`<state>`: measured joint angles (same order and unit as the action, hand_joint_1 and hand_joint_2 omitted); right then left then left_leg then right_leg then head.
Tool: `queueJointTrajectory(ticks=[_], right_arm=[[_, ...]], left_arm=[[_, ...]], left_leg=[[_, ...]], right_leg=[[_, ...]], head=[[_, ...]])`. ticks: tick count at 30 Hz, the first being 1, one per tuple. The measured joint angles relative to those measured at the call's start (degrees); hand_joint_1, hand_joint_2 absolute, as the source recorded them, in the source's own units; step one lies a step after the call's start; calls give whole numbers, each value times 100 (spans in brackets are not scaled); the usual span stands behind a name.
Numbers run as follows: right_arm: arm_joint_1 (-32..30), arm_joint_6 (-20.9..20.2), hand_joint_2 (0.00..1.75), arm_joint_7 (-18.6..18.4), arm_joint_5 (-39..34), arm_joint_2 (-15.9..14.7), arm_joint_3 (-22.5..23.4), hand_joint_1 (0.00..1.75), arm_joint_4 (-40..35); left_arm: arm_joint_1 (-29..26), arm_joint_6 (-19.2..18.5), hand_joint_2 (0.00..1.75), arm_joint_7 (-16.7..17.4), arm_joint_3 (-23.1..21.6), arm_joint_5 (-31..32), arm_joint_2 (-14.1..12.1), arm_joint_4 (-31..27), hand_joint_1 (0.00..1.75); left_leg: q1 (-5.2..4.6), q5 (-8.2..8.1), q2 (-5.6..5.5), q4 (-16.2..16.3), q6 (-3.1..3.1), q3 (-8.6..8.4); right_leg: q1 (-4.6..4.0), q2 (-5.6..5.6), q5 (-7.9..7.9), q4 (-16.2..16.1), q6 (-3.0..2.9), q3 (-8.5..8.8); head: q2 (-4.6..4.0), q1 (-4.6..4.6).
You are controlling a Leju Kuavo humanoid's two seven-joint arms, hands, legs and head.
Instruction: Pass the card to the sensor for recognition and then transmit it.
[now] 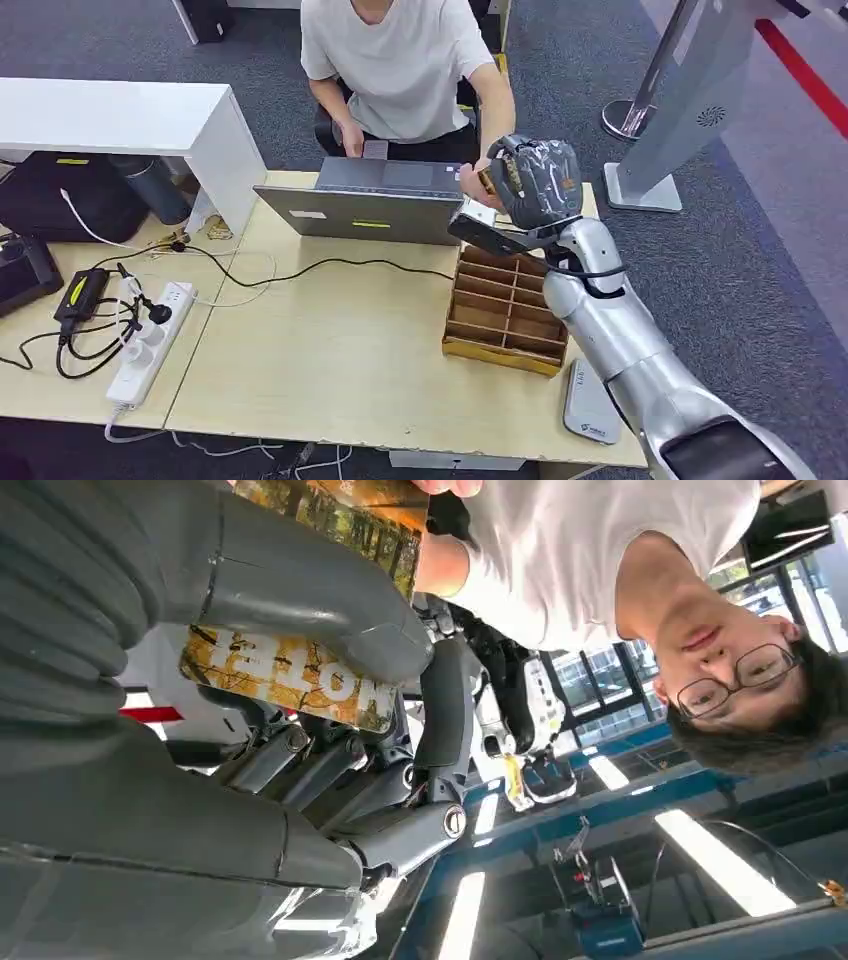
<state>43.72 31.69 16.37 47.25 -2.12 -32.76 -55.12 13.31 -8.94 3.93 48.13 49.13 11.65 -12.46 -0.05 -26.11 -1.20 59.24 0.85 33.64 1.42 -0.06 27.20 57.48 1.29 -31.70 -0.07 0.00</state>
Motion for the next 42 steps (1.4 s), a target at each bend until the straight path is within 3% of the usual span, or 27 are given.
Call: queueJointTrajectory(ticks=[9,26,42], right_arm=[[-12,-24,175,11,-52,-2,0,175,2],[-11,-39,175,-9,-50,-22,4,175,7],[-125,68,175,208,-293,-577,468,175,85]], left_arm=[[-10,35,175,-170,-120,-151,-7,0,0],[-17,77,175,-52,-367,-337,-31,0,0],[-132,48,175,-72,-483,-656,-114,0,0]], left_leg=[[2,0,0,0,0,0],[3,1,1,0,-1,1],[2,1,0,3,-1,1]], right_leg=[[-1,0,0,0,0,-2],[-2,1,-2,0,-1,-3],[-2,1,-3,-2,-1,-4]], head=[[0,2],[0,0],[0,0]])
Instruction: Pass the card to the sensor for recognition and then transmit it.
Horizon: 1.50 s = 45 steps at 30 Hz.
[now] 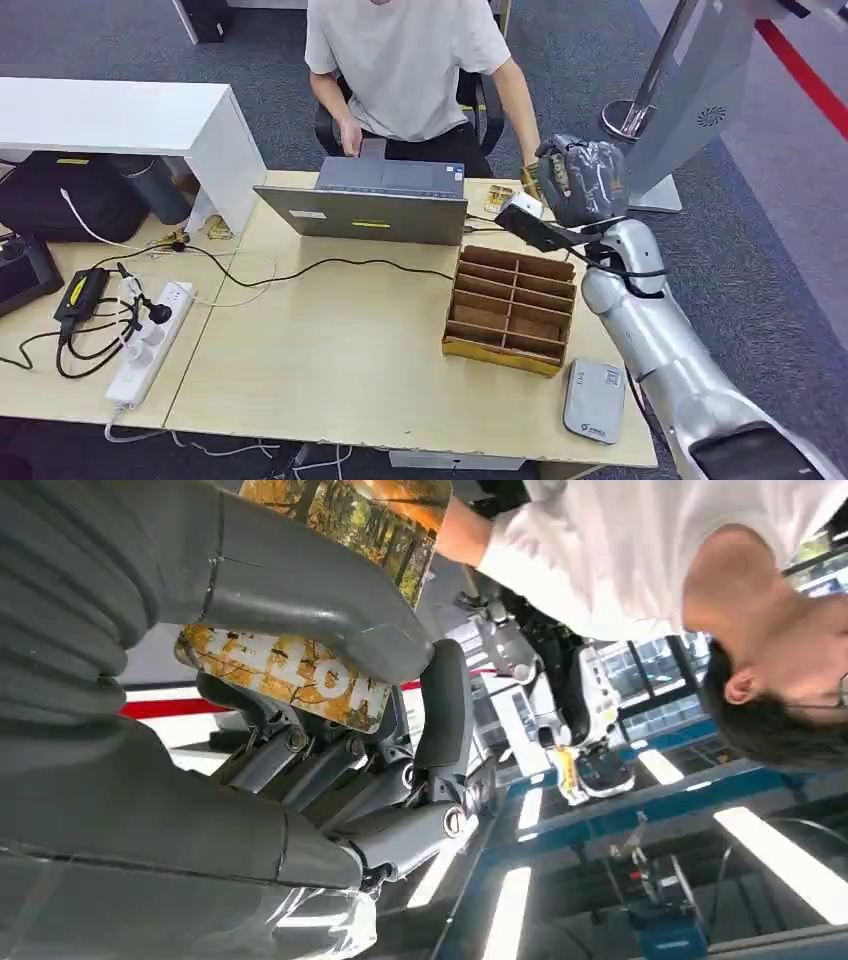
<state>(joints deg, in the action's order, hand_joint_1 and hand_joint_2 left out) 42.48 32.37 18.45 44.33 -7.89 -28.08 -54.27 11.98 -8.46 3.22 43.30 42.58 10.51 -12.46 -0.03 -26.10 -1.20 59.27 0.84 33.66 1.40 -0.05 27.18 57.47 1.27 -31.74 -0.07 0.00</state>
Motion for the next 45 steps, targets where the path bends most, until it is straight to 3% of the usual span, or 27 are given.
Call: queueJointTrajectory(ticks=[9,13,19,30,40,45], right_arm=[[-673,46,175,433,-575,-625,824,175,-223],[-869,46,175,500,-623,-761,1064,175,-317],[-1000,20,175,494,-673,-826,1255,175,-424],[-1493,-68,175,767,-946,-1023,2117,175,-686],[-1748,-138,175,872,-984,-1034,2350,175,-754],[-1910,-413,175,1003,-1154,-1033,2452,175,-796]], left_arm=[[-154,-13,175,-125,-15,-267,-68,0,0],[-185,-17,175,-142,-15,-284,-90,0,0],[-188,-31,175,-151,-20,-343,-109,0,0],[-267,-96,175,-166,-35,-516,-188,0,0],[-284,-101,175,-164,-68,-601,-216,0,0],[-295,-105,175,-201,-70,-682,-221,0,0]], left_leg=[[-1,-2,-5,1,2,7],[-3,-2,-1,1,2,8],[-2,1,-2,1,-1,7],[1,-1,-1,1,-1,13],[1,0,-1,0,-1,13],[2,0,-1,0,-1,15]], right_leg=[[0,-5,0,-3,1,-1],[0,-1,0,-3,1,-4],[-8,-2,-1,-3,-1,-5],[-7,-1,-1,-3,-1,-10],[-9,-1,-1,-3,-2,-10],[-9,-1,-1,-3,-1,-10]], head=[[0,0],[0,0],[0,0],[0,0],[0,0],[0,0]])
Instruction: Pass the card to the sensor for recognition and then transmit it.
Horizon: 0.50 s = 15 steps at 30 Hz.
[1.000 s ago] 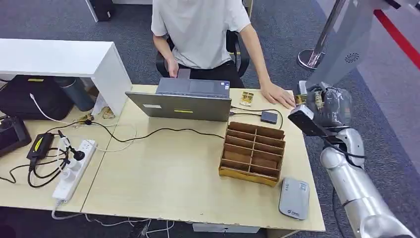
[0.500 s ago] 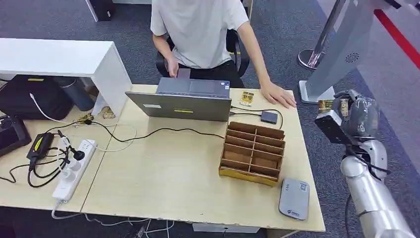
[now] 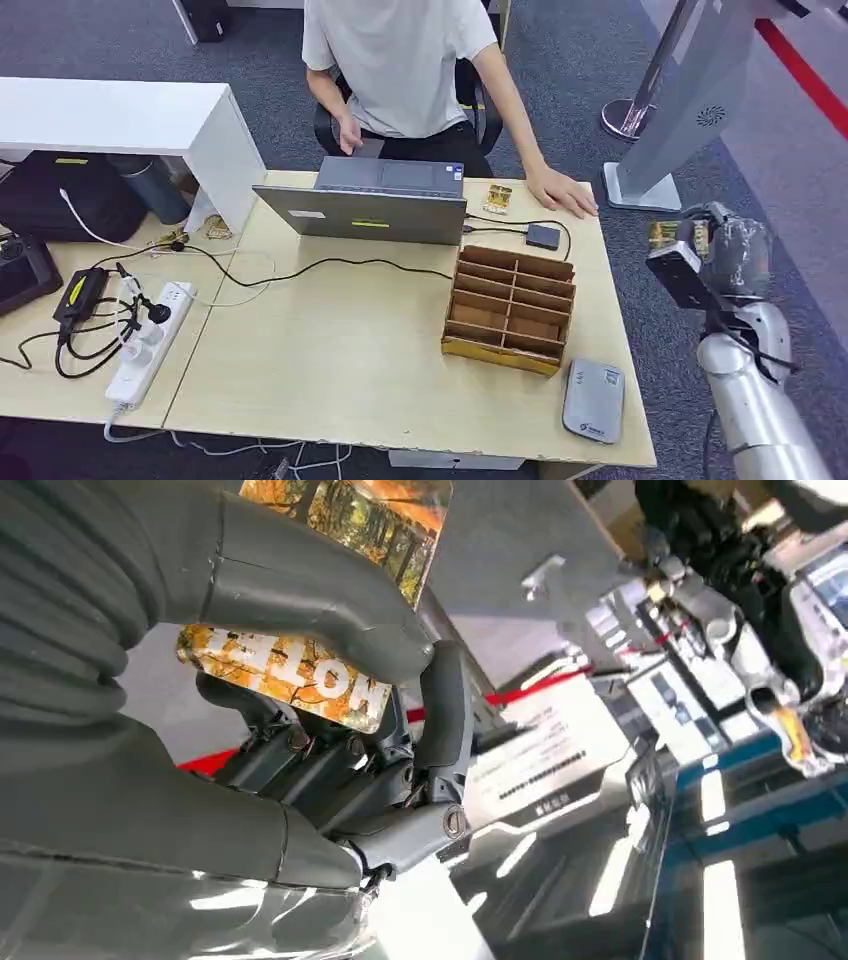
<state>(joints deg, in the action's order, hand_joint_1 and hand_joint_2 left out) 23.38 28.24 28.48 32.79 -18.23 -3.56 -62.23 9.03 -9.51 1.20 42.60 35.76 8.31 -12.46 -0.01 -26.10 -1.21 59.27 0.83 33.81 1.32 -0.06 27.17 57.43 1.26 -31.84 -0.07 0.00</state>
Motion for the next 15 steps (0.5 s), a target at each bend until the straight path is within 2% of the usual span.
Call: queueJointTrajectory(ticks=[5,11,15], right_arm=[[-102,-110,175,61,-105,2,85,175,-20],[-227,-590,175,186,-400,17,125,175,-92],[-361,-647,175,236,-459,26,144,175,-146]], left_arm=[[-26,2,175,-13,-2,-13,0,0,0],[-54,-4,175,-63,-4,-98,-4,0,0],[-80,-11,175,-79,-4,-125,-9,0,0]], left_leg=[[-1,0,1,0,0,2],[-1,0,0,0,0,1],[0,0,0,0,0,1]], right_leg=[[0,0,0,0,0,-1],[0,-1,0,0,0,-1],[0,-1,0,0,0,-1]], head=[[0,0],[0,0],[0,0]])
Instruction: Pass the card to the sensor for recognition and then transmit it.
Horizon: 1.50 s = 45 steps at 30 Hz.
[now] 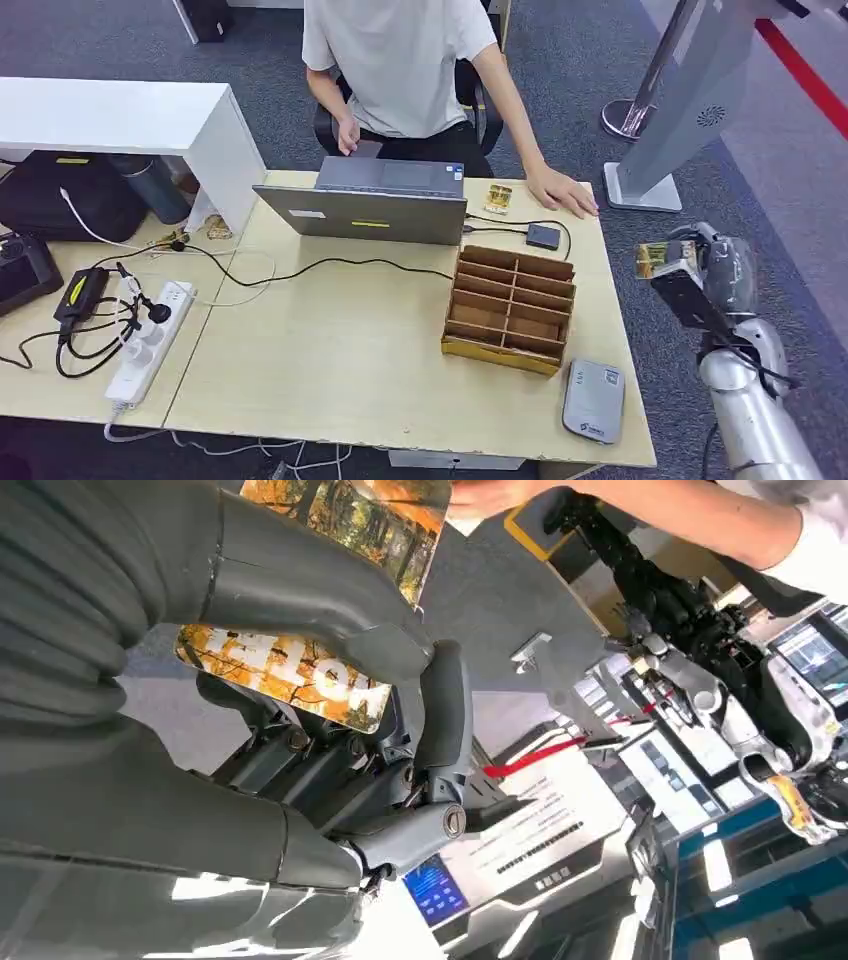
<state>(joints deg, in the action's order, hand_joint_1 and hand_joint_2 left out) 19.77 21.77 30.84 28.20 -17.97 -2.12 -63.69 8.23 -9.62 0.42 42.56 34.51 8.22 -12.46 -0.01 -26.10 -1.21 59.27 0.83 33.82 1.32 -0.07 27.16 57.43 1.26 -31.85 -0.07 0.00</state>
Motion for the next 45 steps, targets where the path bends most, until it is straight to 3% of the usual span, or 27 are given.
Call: queueJointTrajectory(ticks=[45], right_arm=[[-773,-183,175,247,-138,85,697,175,-24]], left_arm=[[-101,-33,175,-42,-37,-153,-118,0,0]], left_leg=[[0,0,1,0,0,3]], right_leg=[[0,0,0,0,0,-3]], head=[[0,0]])
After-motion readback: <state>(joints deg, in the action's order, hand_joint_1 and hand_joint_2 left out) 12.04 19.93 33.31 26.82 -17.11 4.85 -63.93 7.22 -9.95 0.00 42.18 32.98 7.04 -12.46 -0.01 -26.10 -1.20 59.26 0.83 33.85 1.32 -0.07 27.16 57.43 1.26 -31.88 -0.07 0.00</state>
